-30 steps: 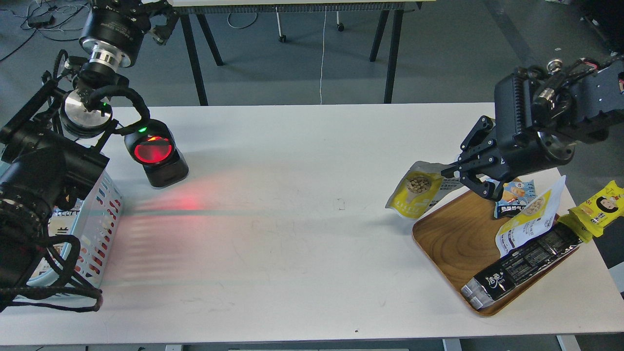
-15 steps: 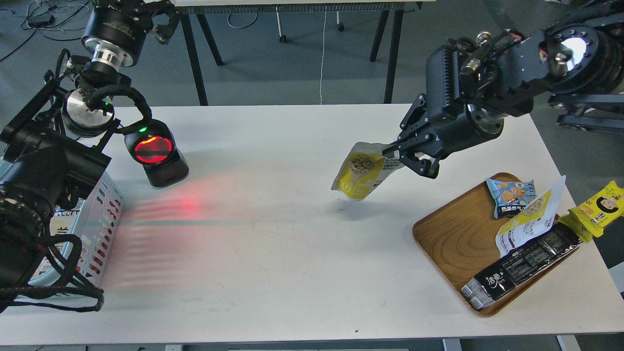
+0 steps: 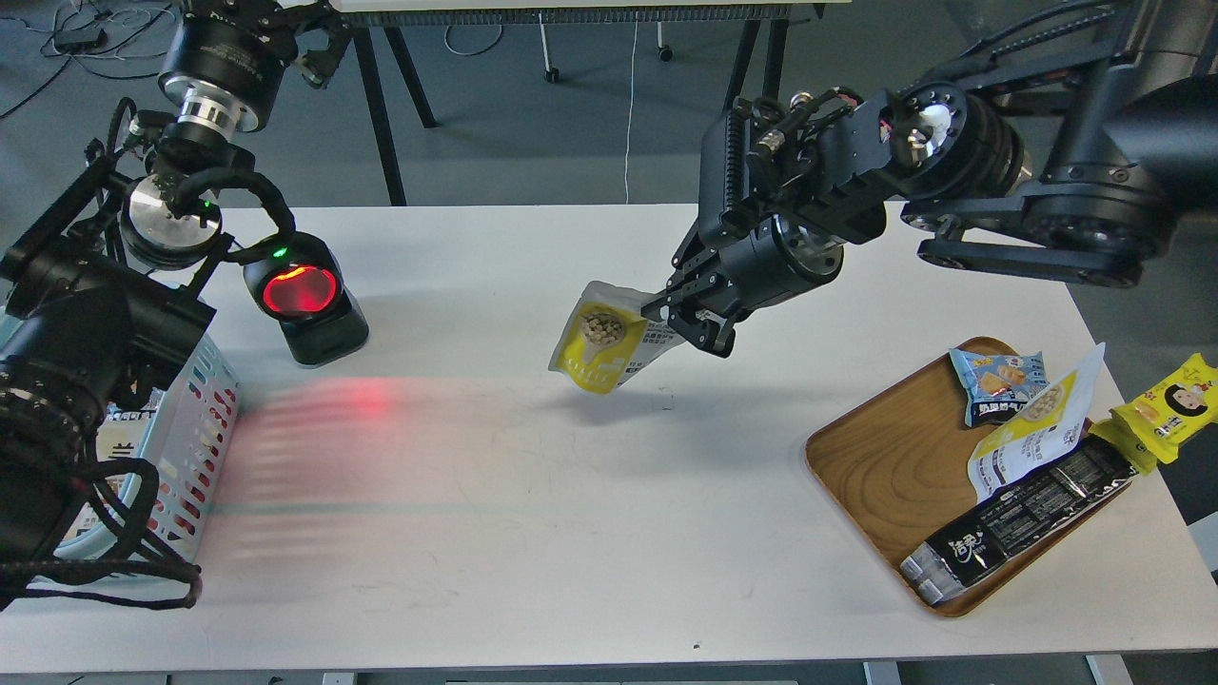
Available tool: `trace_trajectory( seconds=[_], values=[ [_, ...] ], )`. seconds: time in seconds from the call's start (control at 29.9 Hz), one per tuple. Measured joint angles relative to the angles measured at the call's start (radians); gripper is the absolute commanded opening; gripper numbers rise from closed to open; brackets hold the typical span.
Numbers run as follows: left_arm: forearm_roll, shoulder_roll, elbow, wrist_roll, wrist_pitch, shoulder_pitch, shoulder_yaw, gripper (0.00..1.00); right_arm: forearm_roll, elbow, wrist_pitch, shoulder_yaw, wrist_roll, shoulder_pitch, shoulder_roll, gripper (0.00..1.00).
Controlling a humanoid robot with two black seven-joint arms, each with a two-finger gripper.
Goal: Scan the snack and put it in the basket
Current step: 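Lift the yellow pouch and carry it toward the table center, then release the pouch on the table and raise the right gripper away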
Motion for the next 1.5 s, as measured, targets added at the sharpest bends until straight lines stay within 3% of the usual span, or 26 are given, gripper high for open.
trace_trajectory(
  seconds=[0.8,1.1,1.27,1.37,1.44,1.5],
  values=[
    [0.002,-0.007,0.0,0.001,-0.002,0.002,0.0,1.0,0.007,-0.122,-0.014,0.023,0.0,-0.077,0.192,0.0],
    [0.002,-0.005,0.0,0.001,-0.003,0.002,0.0,1.0,0.007,-0.131,-0.014,0.023,0.0,-0.089,0.202,0.08],
    [0.002,-0.006,0.0,0.001,-0.003,0.002,0.0,1.0,0.007,-0.131,-0.014,0.023,0.0,-0.09,0.202,0.19],
    [0.002,-0.006,0.0,0.001,-0.003,0.002,0.0,1.0,0.015,-0.126,-0.014,0.03,0.0,-0.087,0.202,0.36],
    [0.002,-0.006,0.0,0.001,-0.003,0.002,0.0,1.0,0.062,-0.104,-0.013,0.056,0.0,-0.066,0.198,0.53],
    [0.001,-0.005,0.0,0.001,-0.003,0.002,0.0,1.0,0.117,-0.082,-0.01,0.074,0.0,-0.028,0.189,0.63]
  ],
)
